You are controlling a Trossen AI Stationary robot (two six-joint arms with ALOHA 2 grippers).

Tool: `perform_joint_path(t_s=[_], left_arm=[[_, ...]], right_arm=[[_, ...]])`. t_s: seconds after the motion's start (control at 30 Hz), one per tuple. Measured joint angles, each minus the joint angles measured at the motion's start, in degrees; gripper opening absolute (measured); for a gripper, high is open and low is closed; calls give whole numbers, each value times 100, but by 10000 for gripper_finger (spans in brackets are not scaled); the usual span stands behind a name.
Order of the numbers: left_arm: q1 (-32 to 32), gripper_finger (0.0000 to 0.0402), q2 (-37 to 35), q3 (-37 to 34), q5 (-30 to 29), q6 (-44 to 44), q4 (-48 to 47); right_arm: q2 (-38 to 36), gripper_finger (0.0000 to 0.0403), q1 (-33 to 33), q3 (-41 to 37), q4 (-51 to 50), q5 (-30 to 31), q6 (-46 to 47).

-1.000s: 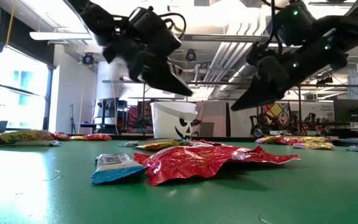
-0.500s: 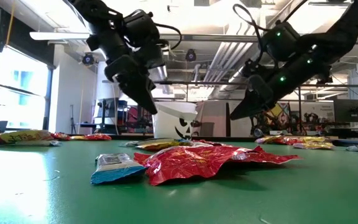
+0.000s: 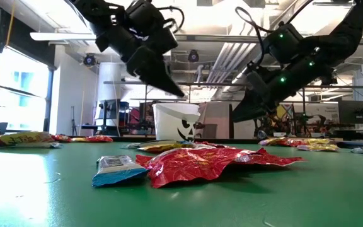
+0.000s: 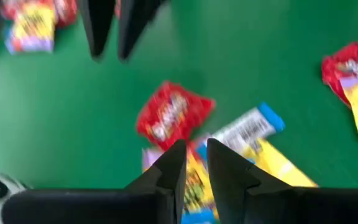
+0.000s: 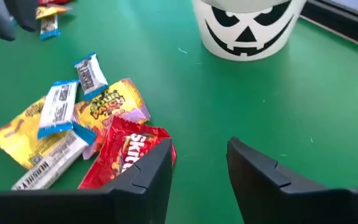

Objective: Sort candy by brand, put in halloween buckets
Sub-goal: Put the red candy into the green bucket

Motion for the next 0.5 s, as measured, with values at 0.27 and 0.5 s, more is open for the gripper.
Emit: perform_joint_path(t_s=[0.27,0.5], left_arm=[[-133,50,18,0,20,792,-124],[-506,85,29,0,-5,799,36]], right_arm=[[-1,145,150,1,0,129,201],[-1,145,673,3,338,118,-26]])
